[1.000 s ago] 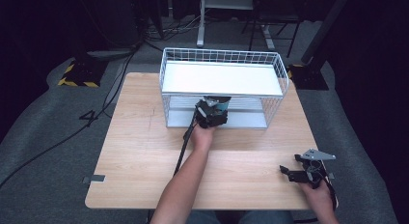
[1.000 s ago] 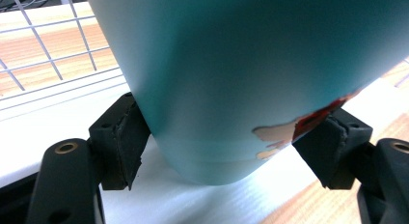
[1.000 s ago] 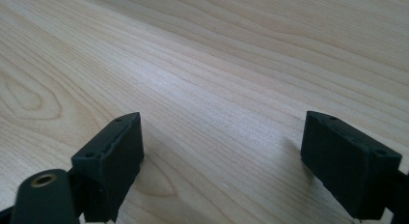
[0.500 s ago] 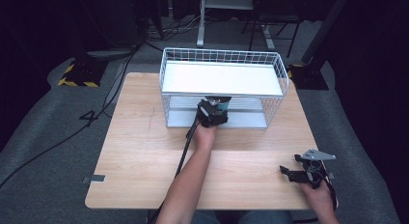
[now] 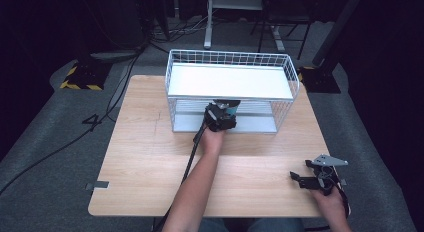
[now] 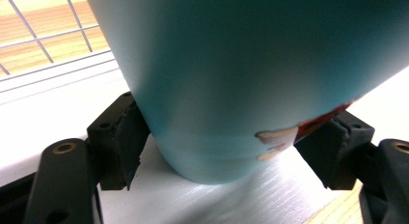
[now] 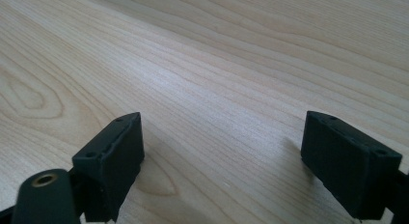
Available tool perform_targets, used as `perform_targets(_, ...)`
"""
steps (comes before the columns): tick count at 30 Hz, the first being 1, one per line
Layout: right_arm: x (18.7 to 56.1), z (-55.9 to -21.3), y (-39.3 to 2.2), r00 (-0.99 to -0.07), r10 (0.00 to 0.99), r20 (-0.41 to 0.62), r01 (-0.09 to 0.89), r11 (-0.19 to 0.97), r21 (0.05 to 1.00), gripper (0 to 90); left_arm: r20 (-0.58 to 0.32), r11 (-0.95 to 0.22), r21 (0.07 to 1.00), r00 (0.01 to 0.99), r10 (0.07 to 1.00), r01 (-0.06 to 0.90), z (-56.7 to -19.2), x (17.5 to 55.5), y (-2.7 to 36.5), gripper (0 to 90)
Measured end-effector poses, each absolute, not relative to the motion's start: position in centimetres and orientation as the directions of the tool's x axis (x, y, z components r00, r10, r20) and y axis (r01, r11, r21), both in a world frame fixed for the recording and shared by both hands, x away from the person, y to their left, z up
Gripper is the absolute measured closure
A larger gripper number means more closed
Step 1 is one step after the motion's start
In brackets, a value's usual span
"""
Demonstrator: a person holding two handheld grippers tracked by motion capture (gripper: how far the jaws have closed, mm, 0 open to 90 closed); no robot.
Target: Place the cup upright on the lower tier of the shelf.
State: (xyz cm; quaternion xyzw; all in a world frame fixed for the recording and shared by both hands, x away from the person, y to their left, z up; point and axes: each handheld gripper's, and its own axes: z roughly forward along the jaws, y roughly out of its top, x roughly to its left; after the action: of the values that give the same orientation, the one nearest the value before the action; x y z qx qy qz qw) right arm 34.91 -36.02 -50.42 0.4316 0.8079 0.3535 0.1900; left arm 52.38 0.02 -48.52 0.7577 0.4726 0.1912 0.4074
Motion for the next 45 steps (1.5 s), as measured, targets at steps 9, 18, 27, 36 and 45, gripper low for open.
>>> perform_targets(9,34.9,-50.4,-36.0,-0.556,0.831,-0.002,0.563,0.378,0.735,15.5,-0.138,-0.162,0.800,0.440,0.887,0.577,-48.1,52.1,0.5,13.5)
perform_targets(18,34.9,-50.4,-36.0,-0.556,0.831,-0.001,0.563,0.377,0.735,15.5,-0.149,-0.144,0.807,0.434,0.889,0.572,-47.2,50.5,2.0,10.2)
perform_targets(27,35.1,-50.4,-36.1,-0.571,0.821,-0.002,0.555,0.388,0.735,15.2,-0.142,-0.157,0.826,0.469,0.872,0.542,-45.8,48.4,3.7,10.3)
perform_targets(36,35.3,-50.4,-36.2,-0.581,0.814,-0.002,0.551,0.396,0.735,14.9,-0.162,-0.150,0.835,0.497,0.853,0.530,-44.5,45.6,6.2,11.5)
perform_targets(45,35.8,-50.4,-36.2,-0.595,0.804,-0.001,0.546,0.405,0.734,14.5,-0.175,-0.136,0.850,0.516,0.838,0.509,-43.6,42.7,9.2,11.9)
